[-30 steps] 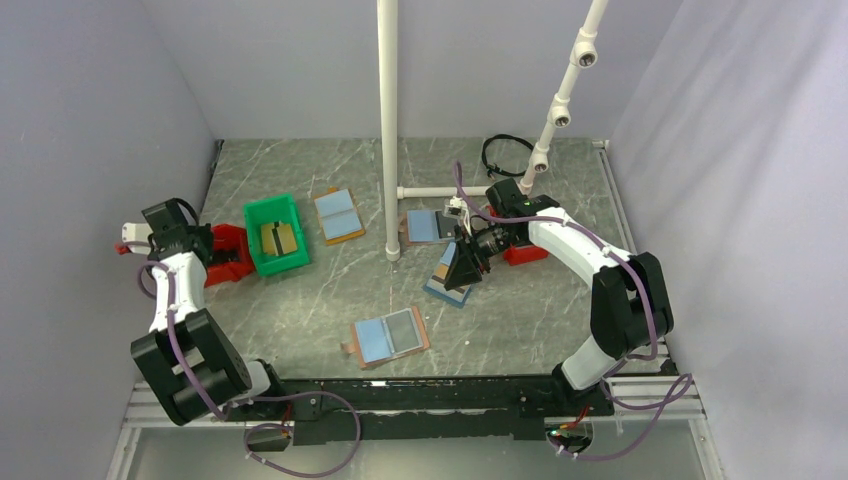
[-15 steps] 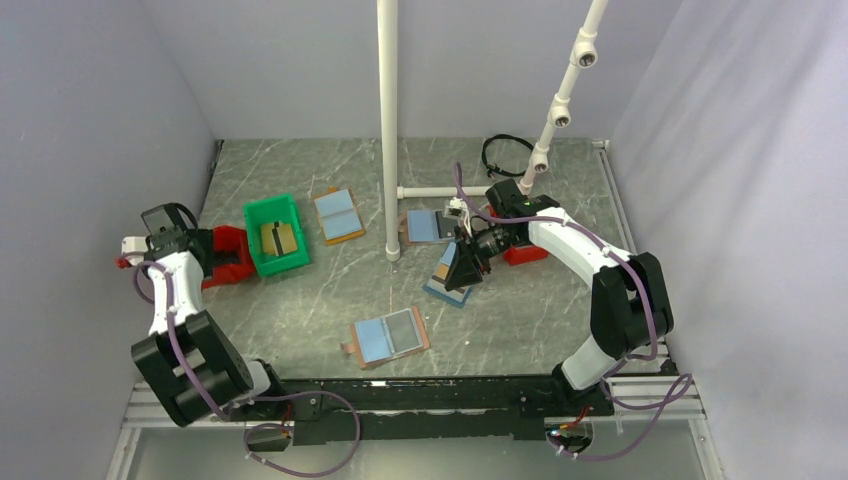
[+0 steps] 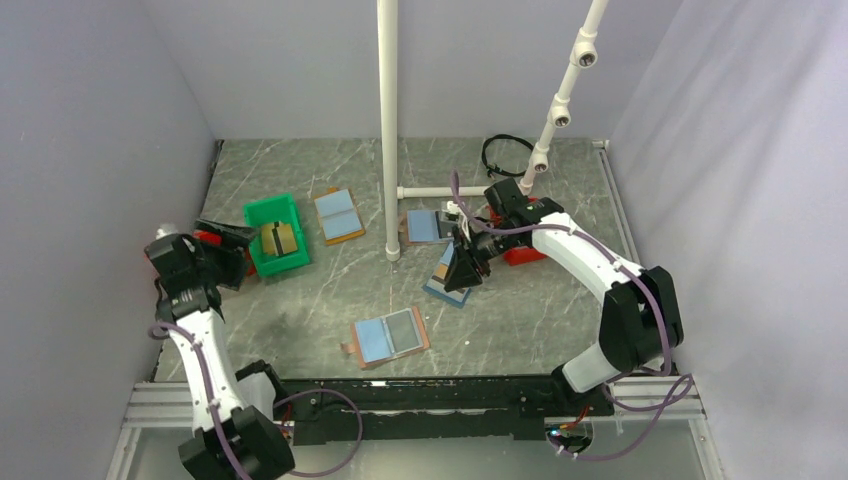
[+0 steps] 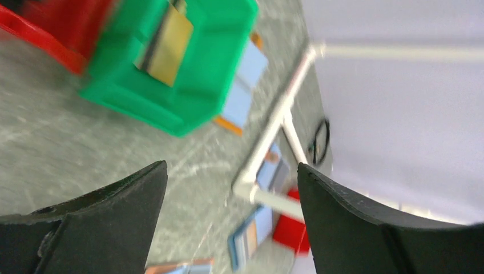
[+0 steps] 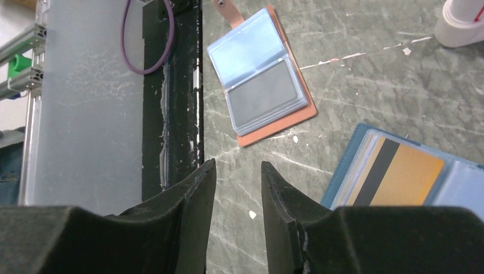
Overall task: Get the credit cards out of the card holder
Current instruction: Place the credit card in the storage box, then remove the credit card from the card holder.
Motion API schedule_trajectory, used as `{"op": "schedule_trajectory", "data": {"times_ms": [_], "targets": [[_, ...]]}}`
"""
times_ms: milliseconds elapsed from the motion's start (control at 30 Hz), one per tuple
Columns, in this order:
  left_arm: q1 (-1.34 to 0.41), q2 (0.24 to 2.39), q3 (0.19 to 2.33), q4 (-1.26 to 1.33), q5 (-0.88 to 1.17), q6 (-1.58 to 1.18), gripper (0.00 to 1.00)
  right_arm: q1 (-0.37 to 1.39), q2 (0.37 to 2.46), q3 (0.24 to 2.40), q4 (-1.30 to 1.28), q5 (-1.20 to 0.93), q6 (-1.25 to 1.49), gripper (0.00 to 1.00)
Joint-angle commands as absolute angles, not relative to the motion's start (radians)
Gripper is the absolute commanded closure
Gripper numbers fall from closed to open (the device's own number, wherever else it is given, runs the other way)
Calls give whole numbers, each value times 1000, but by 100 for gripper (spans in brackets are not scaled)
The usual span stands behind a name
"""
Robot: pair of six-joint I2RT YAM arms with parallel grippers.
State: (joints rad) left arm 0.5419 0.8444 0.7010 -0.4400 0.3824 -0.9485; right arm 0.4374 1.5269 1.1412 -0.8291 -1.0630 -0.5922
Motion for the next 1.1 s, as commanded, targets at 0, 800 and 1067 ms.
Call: {"op": "schedule_trajectory", "data": {"times_ms": [0, 800, 1067], "targets": [[538, 746, 633, -344, 785, -844, 11, 471, 1490, 1122, -768, -1028, -603, 63], [-150, 454, 374, -482, 668, -995, 58, 804, 1549, 935, -499, -803, -686, 86], [-449, 675, 310, -236, 420, -1072, 70, 856, 1612, 938, -427, -633, -629, 87]]}}
